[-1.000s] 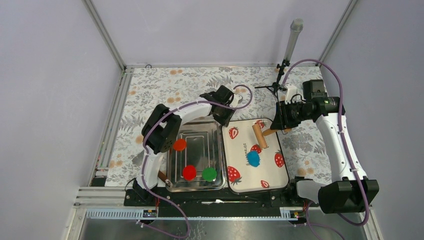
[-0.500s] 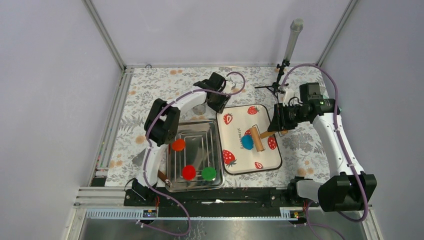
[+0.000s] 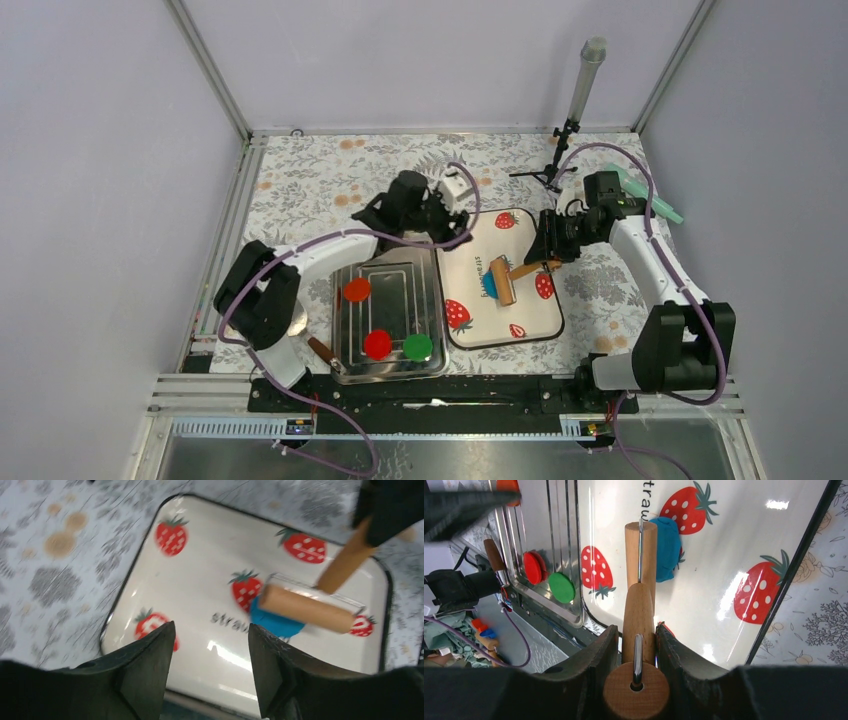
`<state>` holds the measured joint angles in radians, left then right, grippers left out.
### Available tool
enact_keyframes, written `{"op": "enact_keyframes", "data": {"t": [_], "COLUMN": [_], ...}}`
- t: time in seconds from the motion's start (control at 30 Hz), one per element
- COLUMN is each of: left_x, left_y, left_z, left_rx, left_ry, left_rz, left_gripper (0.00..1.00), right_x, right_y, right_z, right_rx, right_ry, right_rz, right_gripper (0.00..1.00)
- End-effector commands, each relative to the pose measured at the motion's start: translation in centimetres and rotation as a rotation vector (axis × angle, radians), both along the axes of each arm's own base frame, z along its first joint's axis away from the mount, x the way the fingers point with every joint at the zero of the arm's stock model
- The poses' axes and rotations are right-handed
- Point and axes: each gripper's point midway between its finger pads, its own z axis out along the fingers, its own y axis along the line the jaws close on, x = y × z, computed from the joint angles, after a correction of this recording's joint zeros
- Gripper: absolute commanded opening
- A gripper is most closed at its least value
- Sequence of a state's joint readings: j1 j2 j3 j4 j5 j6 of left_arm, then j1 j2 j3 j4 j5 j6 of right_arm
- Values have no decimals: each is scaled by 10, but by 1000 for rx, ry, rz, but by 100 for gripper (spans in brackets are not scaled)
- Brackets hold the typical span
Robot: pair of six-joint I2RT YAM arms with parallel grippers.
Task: Roll out the dumpling wrappers from the dough
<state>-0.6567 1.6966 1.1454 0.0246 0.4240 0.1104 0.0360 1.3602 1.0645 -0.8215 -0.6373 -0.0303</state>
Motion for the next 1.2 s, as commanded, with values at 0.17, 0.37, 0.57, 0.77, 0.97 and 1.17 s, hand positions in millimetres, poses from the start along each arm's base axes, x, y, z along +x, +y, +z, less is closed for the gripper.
{"op": "enact_keyframes", "data": {"t": [0.17, 0.37, 0.57, 0.77, 0.97, 1.17], "left_x": [0, -15, -29, -31, -33, -35], "left_y": [-3, 55, 48, 38, 41, 43], "left_z": [-44, -94, -112, -125, -128, -125], "left_rx": [27, 185, 147, 156, 143, 140], "left_ry": [217, 443, 507, 559, 561, 548], "left_rz": [324, 577, 509, 474, 489, 489], "left_gripper": [49, 50, 52, 48, 45, 45], "right_x": [25, 22, 15, 6, 3, 7], "right_y": [-3, -17, -24, -28, -31, -10], "right_z": [-14, -43, -71, -90, -104, -105], "right_rx": [-13, -112, -188, -277, -333, -286], "right_ry": [-14, 46, 120, 166, 199, 186], "right_rz": [-32, -55, -54, -30, -27, 29], "right_gripper": [0, 0, 0, 0, 0, 0]}}
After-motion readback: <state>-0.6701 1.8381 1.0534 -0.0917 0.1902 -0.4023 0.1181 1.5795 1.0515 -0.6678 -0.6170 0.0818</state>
